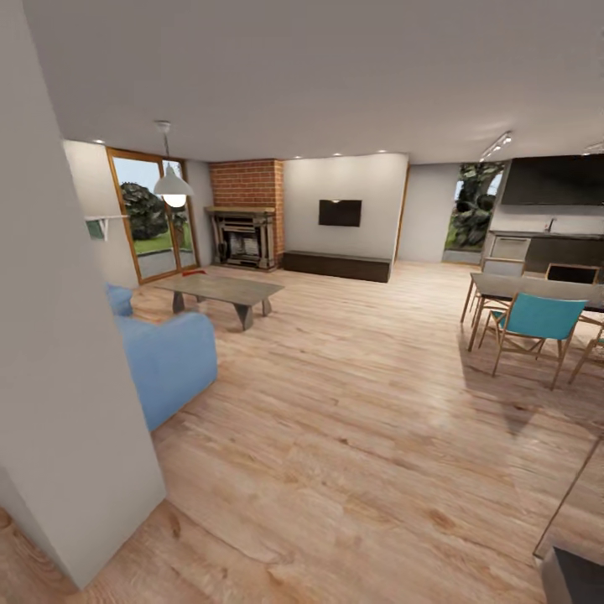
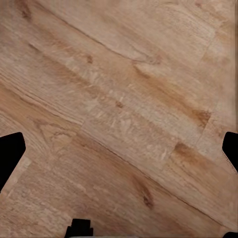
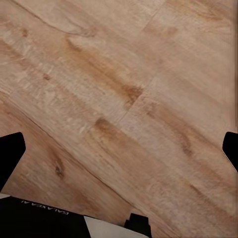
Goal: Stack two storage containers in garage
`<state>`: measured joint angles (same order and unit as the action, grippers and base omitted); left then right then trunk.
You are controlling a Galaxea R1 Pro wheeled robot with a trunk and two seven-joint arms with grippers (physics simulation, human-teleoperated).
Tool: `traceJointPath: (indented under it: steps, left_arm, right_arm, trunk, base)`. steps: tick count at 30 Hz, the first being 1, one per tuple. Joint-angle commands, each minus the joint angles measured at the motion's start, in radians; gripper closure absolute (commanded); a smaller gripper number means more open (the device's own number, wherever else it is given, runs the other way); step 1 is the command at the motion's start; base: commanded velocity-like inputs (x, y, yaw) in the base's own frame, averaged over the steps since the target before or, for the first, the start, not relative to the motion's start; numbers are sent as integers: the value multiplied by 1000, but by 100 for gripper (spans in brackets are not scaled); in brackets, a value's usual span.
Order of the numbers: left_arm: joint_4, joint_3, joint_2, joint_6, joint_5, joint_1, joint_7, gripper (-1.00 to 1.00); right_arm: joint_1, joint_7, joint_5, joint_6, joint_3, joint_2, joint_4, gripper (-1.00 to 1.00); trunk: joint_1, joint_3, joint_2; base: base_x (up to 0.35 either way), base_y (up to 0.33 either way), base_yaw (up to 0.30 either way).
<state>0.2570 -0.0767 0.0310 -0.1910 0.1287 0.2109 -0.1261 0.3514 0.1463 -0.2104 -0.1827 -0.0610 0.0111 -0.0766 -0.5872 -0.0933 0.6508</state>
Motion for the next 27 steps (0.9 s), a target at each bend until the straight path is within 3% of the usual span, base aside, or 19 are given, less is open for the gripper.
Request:
traceJointPath:
  steps: [1,27]
  left_arm:
    - [-1,-8,0,-1,8,1,-10,-100]
    - [-2,-8,0,-1,8,1,-10,-100]
  right_arm:
    - [1,2,-7,-3,-7,0,1,-100]
    - [1,2,-7,-3,-8,0,1,-100]
  trunk:
    - [-1,-2,1]
    - [-1,-2,1]
  base:
    - [323,0,-80]
    - [323,0,-5]
